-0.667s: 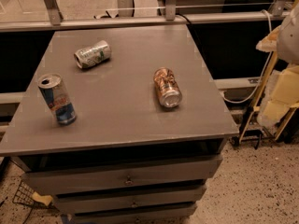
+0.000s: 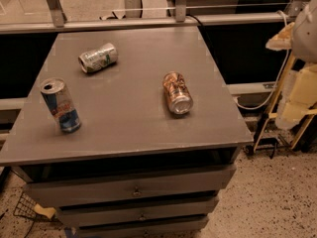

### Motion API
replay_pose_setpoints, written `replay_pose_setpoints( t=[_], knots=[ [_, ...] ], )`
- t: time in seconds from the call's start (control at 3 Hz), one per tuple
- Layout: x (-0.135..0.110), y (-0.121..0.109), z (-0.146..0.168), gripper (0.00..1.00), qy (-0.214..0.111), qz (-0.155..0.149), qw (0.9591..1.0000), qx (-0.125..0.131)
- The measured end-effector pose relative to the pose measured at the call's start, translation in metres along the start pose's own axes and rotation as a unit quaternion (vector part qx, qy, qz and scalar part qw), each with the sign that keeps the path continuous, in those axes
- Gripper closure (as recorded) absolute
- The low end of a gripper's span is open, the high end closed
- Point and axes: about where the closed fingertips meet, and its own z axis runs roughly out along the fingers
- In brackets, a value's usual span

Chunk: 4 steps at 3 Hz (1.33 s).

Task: Place orange can upright

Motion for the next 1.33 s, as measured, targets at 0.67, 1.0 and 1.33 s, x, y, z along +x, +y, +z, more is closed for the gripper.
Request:
replay_pose_setpoints(
  t=[0.67,1.0,1.33],
  knots=[
    [-0.084,-0.043,0.052,0.00,-0.018,-0.299,0.9512,-0.072],
    [-0.110,-0.049,0.072,0.00,-0.040,-0.405,0.9103,-0.078],
    [-0.115,-0.055,0.074,0.00,-0.045,-0.440,0.8945,-0.062]
  ],
)
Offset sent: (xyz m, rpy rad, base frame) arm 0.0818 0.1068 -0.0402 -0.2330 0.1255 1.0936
